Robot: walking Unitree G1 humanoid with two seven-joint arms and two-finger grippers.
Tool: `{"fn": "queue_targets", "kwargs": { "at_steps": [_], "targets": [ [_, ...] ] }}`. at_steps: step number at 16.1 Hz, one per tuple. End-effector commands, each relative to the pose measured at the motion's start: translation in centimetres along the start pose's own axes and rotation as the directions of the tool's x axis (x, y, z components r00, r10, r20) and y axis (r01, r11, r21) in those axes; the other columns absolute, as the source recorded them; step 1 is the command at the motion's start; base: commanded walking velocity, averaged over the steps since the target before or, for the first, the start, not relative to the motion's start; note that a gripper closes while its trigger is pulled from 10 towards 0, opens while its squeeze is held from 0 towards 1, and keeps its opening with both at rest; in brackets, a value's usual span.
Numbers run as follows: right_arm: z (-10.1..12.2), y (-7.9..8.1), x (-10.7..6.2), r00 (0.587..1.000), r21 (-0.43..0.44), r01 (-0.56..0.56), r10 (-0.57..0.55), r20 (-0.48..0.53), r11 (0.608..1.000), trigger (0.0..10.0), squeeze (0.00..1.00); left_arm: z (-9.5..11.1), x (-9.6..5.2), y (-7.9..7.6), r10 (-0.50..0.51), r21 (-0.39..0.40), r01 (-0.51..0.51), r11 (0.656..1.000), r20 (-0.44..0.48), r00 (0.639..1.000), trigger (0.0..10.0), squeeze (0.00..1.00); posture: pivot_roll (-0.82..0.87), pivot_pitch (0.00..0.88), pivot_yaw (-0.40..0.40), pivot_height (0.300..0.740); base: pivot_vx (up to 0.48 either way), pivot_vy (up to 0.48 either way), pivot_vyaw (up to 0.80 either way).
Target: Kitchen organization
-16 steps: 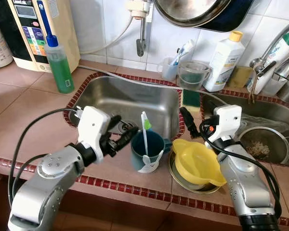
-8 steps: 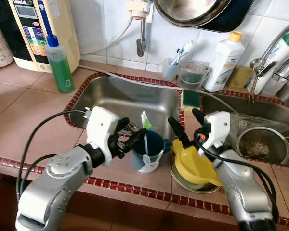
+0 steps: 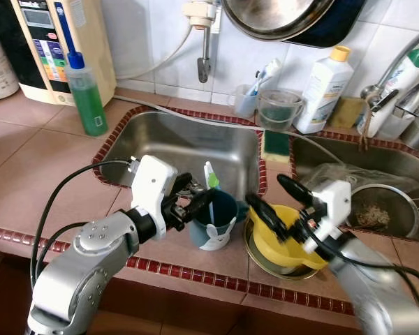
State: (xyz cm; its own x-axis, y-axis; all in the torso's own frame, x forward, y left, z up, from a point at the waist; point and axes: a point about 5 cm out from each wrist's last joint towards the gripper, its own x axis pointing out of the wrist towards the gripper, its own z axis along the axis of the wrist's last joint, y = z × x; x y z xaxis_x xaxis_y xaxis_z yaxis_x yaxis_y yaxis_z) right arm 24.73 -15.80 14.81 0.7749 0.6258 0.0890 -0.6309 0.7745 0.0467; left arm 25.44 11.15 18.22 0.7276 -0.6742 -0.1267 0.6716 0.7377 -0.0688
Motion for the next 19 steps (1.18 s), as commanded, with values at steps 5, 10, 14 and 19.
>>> {"fn": "queue_targets", "kwargs": {
  "at_steps": [5,10,14,19],
  "targets": [
    [0.9,0.7,-0.8,0.999,0.007,-0.049,0.049,-0.008,0.999,10.0,0.0,-0.2,0.9,0.0,0.019,-0.037,-0.019,0.999,-0.024,1.0,10.0,0.0,-0.05,0.0,-0.045,0.74,0.0,0.0,0.0],
    [0.8,1.3,-0.9,0.998,0.019,-0.06,0.06,-0.023,0.998,10.0,0.0,-0.1,1.9,-1.1,0.032,-0.118,-0.031,0.992,0.004,0.999,10.0,0.0,-0.05,0.0,-0.042,0.74,0.0,0.0,0.0],
    [0.8,1.3,-0.9,0.998,0.019,-0.053,0.054,-0.023,0.998,10.0,0.0,0.0,2.6,-1.7,0.045,-0.15,-0.044,0.988,0.003,0.999,10.0,0.0,-0.05,0.0,-0.039,0.74,0.0,0.0,0.0],
    [1.0,1.5,-0.7,0.998,0.017,-0.063,0.063,-0.017,0.998,10.0,0.0,-0.1,3.8,-1.6,0.11,-0.16,-0.109,0.981,-0.007,0.994,10.0,0.0,-0.06,0.0,-0.038,0.74,0.0,0.0,0.0]
  ]
}}
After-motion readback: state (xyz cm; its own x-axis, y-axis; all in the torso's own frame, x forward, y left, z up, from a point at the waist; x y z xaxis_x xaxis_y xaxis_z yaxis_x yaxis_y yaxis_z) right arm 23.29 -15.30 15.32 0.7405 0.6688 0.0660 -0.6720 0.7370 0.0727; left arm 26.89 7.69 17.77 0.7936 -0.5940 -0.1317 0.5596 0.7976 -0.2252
